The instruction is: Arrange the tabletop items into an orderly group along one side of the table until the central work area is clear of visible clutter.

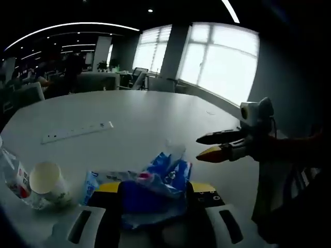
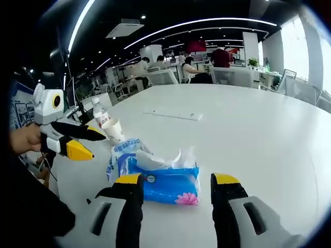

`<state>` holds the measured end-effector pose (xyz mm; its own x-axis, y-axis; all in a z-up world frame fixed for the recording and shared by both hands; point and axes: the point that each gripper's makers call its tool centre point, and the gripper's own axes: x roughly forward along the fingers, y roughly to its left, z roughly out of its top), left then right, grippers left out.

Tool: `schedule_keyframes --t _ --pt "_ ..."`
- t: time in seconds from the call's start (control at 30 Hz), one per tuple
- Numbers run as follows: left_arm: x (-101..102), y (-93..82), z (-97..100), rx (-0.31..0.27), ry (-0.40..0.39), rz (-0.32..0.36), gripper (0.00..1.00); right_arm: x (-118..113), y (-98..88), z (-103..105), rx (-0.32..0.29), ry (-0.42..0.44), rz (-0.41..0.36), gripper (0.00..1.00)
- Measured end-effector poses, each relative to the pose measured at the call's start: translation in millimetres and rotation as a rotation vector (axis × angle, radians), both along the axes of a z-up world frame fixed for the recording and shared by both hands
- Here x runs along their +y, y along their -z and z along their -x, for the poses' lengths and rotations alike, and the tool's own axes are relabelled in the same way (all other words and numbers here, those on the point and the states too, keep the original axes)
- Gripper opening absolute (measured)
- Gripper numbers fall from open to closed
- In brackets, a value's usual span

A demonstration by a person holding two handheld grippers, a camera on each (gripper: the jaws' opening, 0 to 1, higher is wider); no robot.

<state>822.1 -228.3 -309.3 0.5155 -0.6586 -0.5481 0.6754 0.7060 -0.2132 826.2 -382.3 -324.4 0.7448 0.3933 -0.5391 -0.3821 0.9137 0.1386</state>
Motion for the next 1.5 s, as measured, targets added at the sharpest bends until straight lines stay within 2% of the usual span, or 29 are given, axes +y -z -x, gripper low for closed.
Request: schedule_keyframes --t 0.17,0.2,0.3,0.33,0.63,0.83,1.03,1.17,1.27,1.5 --pt "-11 14.0 2.2 0.055 0.008 -0.013 0.43 -3 13.6 -7 0.029 0.002 0.003 0.41" --pt "-13 11.9 3.4 0.059 0.010 -0.017 0.41 -3 16.3 -8 0.037 0.002 0.004 0.40" --pt "-23 11.8 6.0 0.083 0.012 0.029 0.37 -3 21.5 -11 0.050 0.001 0.010 0.37" --pt "-24 15.5 5.8 0.090 0.010 0.025 0.37 -3 23.7 -12 0.054 0.002 0.009 0.36" --pt "-28 32.5 -1.3 0.151 -0.053 -0.003 0.29 -7 35.4 -17 0.093 0.052 -0.029 0.32" --pt "-32 41.9 -4.5 0.167 -0.061 -0.029 0.23 -2 39.8 -17 0.112 0.016 -0.027 0.29" --pt "-32 53.1 -5.5 0.187 -0.054 -0.069 0.19 2 43.7 -12 0.130 0.009 -0.029 0.21" --pt "-31 56.9 -3.2 0.193 -0.045 -0.083 0.07 1 48.3 -8 0.140 -0.002 -0.004 0.10" --pt "-30 58.0 -3.1 0.195 -0.045 -0.088 0.05 -3 48.8 -7 0.135 0.000 0.014 0.00" --pt "-27 59.1 -4.0 0.210 -0.057 -0.080 0.00 -5 50.4 -4 0.141 -0.001 0.014 0.00"
